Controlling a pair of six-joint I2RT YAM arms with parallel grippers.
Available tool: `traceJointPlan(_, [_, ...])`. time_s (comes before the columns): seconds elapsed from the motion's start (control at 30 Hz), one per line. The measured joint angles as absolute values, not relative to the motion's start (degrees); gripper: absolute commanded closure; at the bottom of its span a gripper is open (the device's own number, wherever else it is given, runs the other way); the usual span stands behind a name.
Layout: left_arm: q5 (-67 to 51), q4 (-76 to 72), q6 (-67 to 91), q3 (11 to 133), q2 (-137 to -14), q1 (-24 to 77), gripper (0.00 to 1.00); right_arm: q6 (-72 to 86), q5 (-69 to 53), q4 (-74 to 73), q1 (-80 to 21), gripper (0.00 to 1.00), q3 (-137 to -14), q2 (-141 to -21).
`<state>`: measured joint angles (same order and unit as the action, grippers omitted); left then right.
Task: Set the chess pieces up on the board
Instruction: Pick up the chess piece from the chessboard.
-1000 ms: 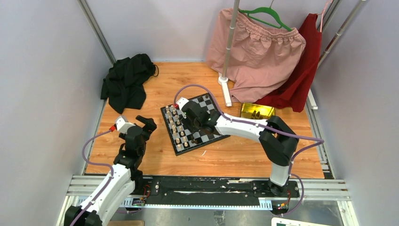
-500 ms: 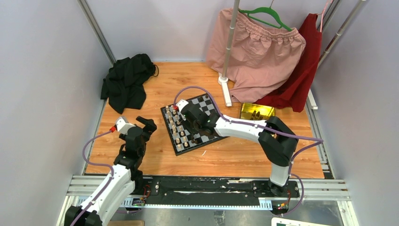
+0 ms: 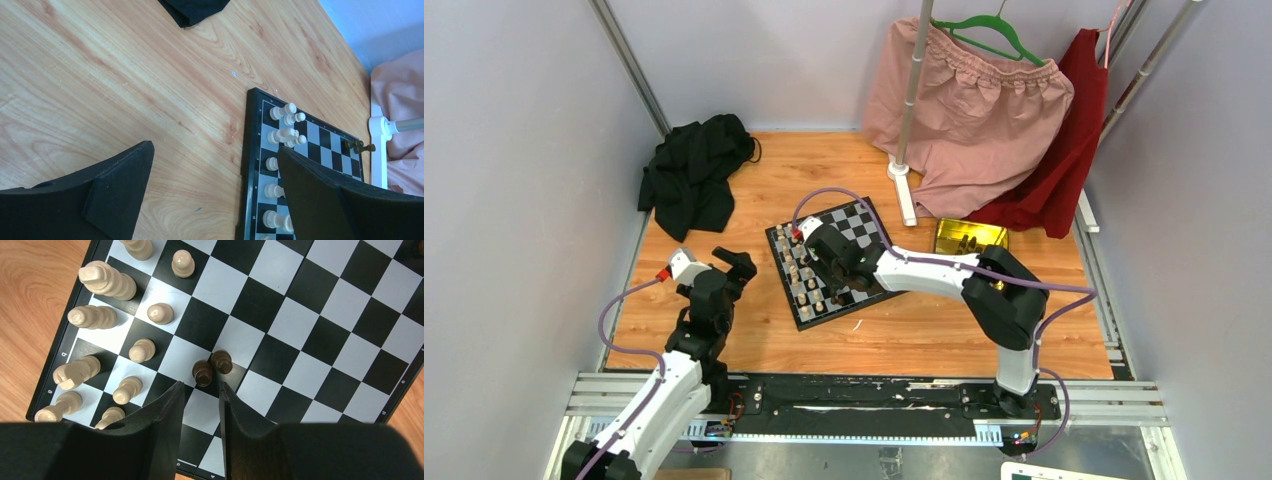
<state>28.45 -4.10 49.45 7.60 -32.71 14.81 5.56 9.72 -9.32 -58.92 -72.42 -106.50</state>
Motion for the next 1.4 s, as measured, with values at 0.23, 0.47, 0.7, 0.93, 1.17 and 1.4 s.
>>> traceJointPlan(0.23, [28.47, -4.16, 49.41, 7.29, -32.71, 14.81, 0.0, 5.82, 9.69, -9.32, -58.92, 0.68, -72.44, -107.18])
traceJointPlan(0.47, [28.51, -4.16, 48.99, 6.83, -32.73, 14.81, 0.0, 5.82, 9.65, -9.52, -58.92, 0.7, -73.08, -108.6])
traceJointPlan(0.7, [28.51, -4.16, 48.4, 6.81, -32.73, 14.79, 0.0, 5.82, 9.43, -9.67, -58.92, 0.71, -74.54, -109.69])
traceJointPlan(0.93, [28.51, -4.16, 48.36, 6.81, -32.73, 14.81, 0.0, 5.74, 9.45, -10.02, -58.92, 0.84, -75.16, -109.91])
traceJointPlan(1.17, [28.51, -4.14, 48.18, 6.81, -32.73, 14.79, 0.0, 5.56, 9.5, -10.17, -58.92, 0.96, -75.61, -110.21])
traceJointPlan(1.4, [28.51, -3.6, 48.18, 6.81, -31.94, 14.79, 0.0, 5.54, 9.5, -10.31, -59.0, 1.0, -75.61, -110.1])
